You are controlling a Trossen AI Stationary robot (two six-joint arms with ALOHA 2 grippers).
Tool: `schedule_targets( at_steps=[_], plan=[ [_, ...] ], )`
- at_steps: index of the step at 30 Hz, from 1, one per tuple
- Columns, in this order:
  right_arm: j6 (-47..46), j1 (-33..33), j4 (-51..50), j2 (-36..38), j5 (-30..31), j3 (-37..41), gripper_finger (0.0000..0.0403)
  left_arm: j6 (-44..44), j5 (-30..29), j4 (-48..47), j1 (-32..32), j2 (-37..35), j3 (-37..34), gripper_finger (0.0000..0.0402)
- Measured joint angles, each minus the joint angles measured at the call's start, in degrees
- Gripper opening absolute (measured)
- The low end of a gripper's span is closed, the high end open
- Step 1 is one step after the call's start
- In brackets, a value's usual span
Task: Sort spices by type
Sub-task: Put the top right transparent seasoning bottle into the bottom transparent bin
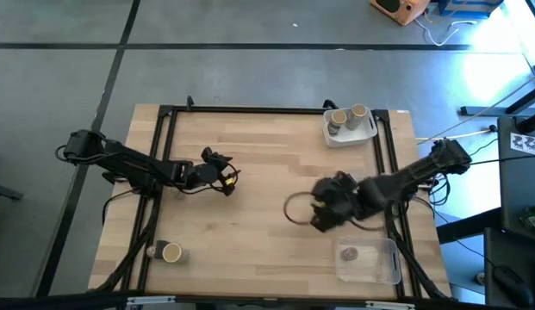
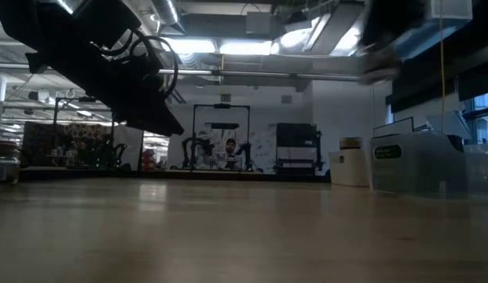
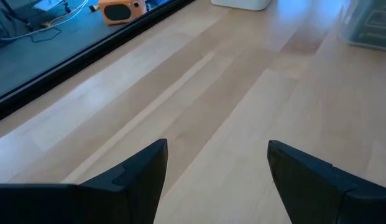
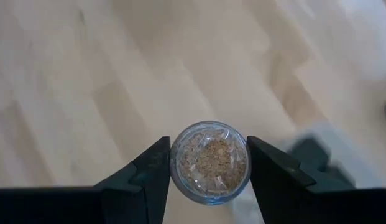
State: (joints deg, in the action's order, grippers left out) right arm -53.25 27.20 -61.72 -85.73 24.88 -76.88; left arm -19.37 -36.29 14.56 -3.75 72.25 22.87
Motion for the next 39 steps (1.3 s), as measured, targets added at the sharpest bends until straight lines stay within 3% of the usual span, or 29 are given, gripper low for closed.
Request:
schedule_targets(
  at_steps=[7, 17, 29, 39],
  plan=[
    [-18.96, 13.95, -8.33, 1.33, -0.01, 0.00, 0.0184, -0.44, 0.00, 1.34, 0.00, 0.00, 0.00, 0.0260],
    [-40.82, 31.75, -9.17, 1.31, 4.31, 0.74, 0.0184, -3.23, -0.02, 1.62, 0.00, 0.00, 0.00, 0.0260],
    [-61.34, 44.22, -0.30, 1.17, -0.54, 14.18, 0.0184, -4.67, -0.02, 1.54, 0.00, 0.00, 0.00, 0.0260],
    [-65.19, 46.31, 7.95, -2.12, -0.06, 22.51, 0.0184, -3.41, -0.04, 1.58, 0.15, 0.00, 0.00, 0.0260]
  ],
)
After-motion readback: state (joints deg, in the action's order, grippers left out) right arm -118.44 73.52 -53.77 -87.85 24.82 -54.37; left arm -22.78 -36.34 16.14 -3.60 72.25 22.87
